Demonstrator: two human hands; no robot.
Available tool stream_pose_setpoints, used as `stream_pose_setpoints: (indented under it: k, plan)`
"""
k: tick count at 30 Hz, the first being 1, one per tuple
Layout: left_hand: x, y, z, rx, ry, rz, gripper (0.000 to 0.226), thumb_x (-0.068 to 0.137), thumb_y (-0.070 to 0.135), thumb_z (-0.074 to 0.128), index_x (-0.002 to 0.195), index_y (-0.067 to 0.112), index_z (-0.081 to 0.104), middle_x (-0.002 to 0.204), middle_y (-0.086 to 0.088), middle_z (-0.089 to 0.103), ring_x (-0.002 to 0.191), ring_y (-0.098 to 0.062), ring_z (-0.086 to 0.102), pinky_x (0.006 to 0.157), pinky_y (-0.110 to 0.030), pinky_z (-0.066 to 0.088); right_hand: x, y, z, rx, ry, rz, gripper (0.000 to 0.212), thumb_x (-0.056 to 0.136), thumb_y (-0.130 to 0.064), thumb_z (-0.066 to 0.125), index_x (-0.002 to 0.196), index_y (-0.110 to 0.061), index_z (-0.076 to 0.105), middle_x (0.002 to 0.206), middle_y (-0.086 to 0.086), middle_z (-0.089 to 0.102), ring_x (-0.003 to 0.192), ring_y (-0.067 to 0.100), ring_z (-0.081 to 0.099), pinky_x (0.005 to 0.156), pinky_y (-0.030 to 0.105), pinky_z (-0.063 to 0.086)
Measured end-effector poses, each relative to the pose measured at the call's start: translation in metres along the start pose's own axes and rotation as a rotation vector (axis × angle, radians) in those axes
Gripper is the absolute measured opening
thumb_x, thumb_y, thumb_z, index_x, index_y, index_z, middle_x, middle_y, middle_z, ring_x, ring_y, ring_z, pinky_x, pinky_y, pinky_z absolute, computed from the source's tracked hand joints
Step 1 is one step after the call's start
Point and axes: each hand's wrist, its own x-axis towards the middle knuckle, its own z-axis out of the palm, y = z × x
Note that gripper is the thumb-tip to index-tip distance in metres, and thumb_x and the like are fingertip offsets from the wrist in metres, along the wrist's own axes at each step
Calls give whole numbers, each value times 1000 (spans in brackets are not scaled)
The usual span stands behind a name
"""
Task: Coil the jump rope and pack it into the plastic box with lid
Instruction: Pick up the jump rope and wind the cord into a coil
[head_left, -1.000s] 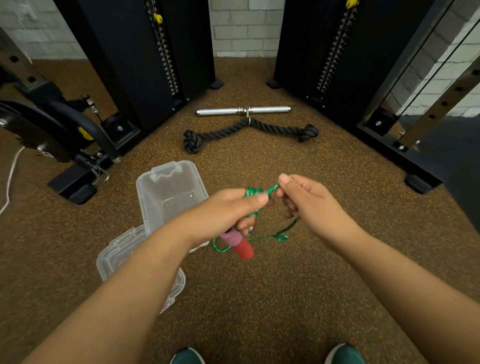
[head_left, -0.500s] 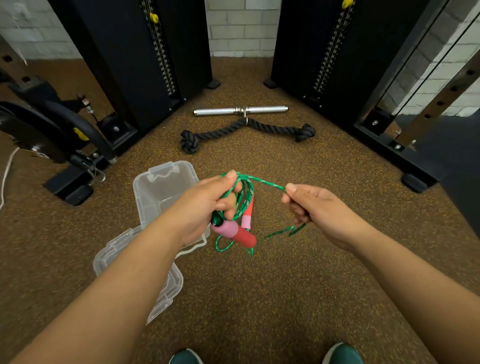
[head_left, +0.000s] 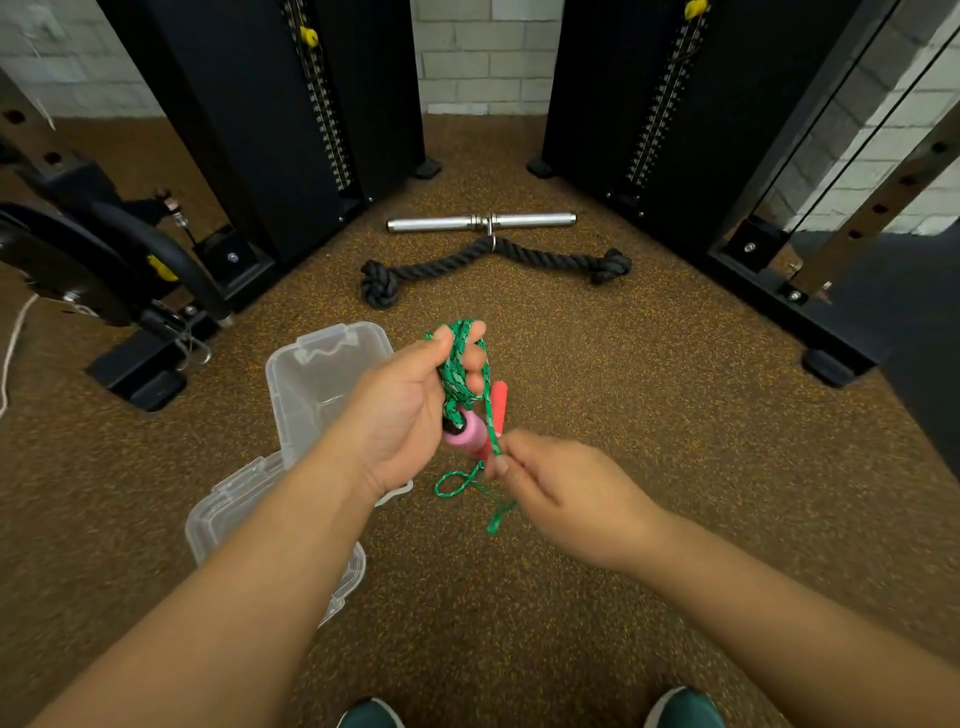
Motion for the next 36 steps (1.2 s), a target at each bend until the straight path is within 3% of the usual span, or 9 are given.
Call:
stream_pose_setpoints:
  k: [3, 5, 8, 10, 14, 17, 19, 24, 36]
  plan:
    - [-3, -9, 7, 334, 82, 16, 44, 100, 34, 31, 95, 25, 73, 80, -3, 64, 65, -9, 53, 55, -22, 46, -3, -12, 8, -58, -10, -114, 22, 94, -45, 25, 86, -27, 36, 86, 3, 60, 79, 29, 59, 70, 44, 49]
    - [-6, -15, 7, 681, 98, 44, 56, 100, 42, 26, 82, 18, 73, 77, -4, 62, 61, -8, 53, 53, -22, 41, -1, -17, 2, 38, -5, -140, 26, 94, -44, 28, 88, -24, 44, 83, 0, 60, 77, 23, 58, 71, 41, 49]
    - [-9, -20, 3, 901, 89, 61, 60, 98, 51, 24, 66, 18, 62, 57, 4, 53, 58, -12, 49, 57, -22, 38, 3, -17, -15, 296, 107, -127, 22, 96, -32, 41, 90, -23, 60, 76, -15, 60, 72, -1, 55, 71, 21, 46]
    - [-7, -18, -1, 979, 49, 44, 60, 97, 53, 22, 59, 21, 56, 51, 7, 53, 50, -4, 48, 55, -18, 38, 6, -11, -27, 398, 185, -45, 21, 97, -27, 45, 88, -21, 63, 74, -18, 64, 71, -2, 57, 66, 16, 44]
    - [-6, -13, 0, 933, -203, -104, 55, 98, 46, 29, 62, 25, 63, 53, 2, 45, 46, -5, 41, 52, -19, 35, 10, 12, -36, 488, 260, 139, 21, 95, -30, 46, 80, -27, 60, 60, -20, 54, 60, 2, 48, 62, 26, 44]
    - [-6, -16, 4, 794, -226, -169, 32, 98, 33, 41, 82, 19, 65, 44, 9, 34, 41, -4, 31, 47, -16, 34, 13, 25, -30, 539, 262, 223, 23, 96, -30, 47, 78, -25, 60, 61, -11, 48, 61, 16, 44, 60, 43, 43]
    - [-5, -14, 4, 758, -181, -131, 30, 98, 31, 42, 90, 10, 62, 41, 13, 33, 41, -3, 30, 49, -17, 34, 14, 29, -28, 660, 219, 271, 25, 97, -26, 45, 78, -21, 60, 59, -1, 40, 54, 16, 39, 57, 37, 38]
    - [-3, 0, -6, 665, -40, -44, 38, 98, 37, 39, 80, 11, 60, 40, 10, 30, 42, -9, 32, 46, -17, 32, 12, 36, -39, 873, 108, 320, 34, 99, -29, 40, 70, -17, 54, 48, -13, 32, 43, 4, 30, 62, 30, 37]
    - [-1, 6, -4, 308, -54, -99, 41, 97, 42, 36, 68, 17, 48, 38, 10, 26, 40, -10, 29, 43, -17, 31, 12, 47, -35, 792, 198, 322, 32, 98, -28, 42, 73, -19, 60, 55, -7, 33, 49, 6, 32, 57, 25, 35]
